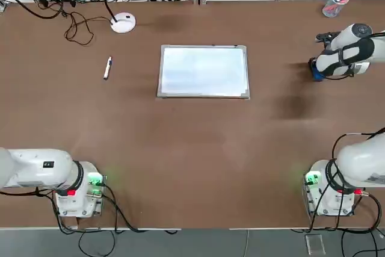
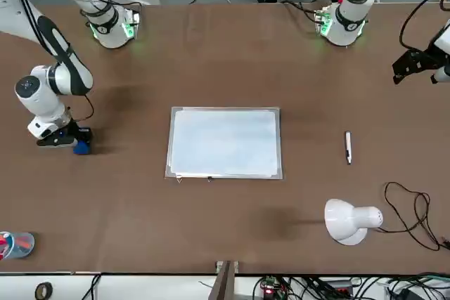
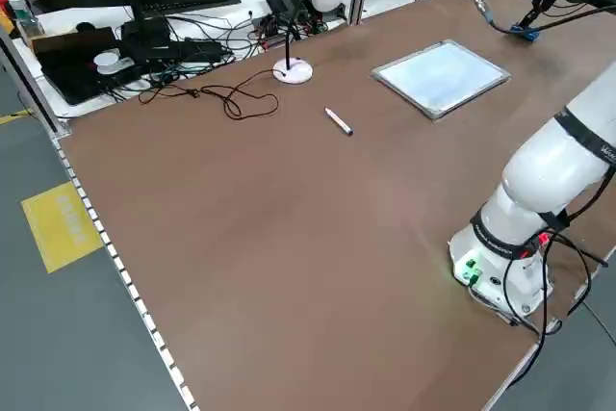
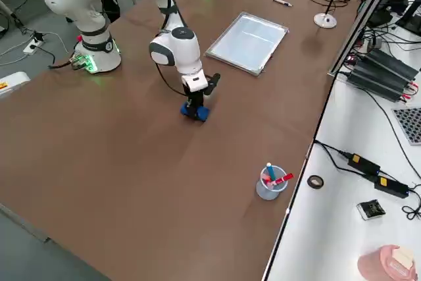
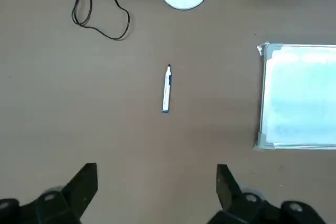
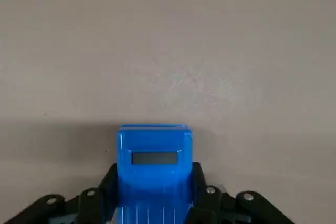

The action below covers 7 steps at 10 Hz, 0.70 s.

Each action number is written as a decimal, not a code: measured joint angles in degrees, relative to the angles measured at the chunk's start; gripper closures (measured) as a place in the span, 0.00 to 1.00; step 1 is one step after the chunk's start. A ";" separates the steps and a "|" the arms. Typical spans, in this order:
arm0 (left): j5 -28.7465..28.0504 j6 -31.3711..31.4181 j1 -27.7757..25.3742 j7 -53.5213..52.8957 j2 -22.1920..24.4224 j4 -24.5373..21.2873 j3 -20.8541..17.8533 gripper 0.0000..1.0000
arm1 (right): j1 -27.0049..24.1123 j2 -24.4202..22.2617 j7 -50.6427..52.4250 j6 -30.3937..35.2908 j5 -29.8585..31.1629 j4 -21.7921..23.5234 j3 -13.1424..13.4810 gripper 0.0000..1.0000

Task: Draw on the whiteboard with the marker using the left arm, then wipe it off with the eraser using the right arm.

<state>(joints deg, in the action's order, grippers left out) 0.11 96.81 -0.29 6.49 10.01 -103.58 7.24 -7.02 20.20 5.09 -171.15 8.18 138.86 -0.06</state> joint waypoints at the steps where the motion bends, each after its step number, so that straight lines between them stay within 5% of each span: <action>1: 0.00 0.00 0.00 0.00 0.00 0.00 0.00 0.00 | 0.00 0.01 -0.05 -0.13 0.00 0.00 0.00 0.35; 4: 0.00 0.00 0.00 0.00 0.00 0.00 0.00 0.00 | 0.00 0.02 -0.22 -0.54 -0.01 0.00 0.01 0.26; 7: 0.00 0.00 0.00 0.00 0.00 0.00 0.00 0.00 | -0.01 0.04 -1.83 -0.60 -0.03 -0.02 0.02 0.00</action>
<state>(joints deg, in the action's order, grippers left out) 0.11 96.82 -0.30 6.48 10.01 -103.58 7.24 -7.03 20.24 3.26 -171.75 8.15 138.84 -0.04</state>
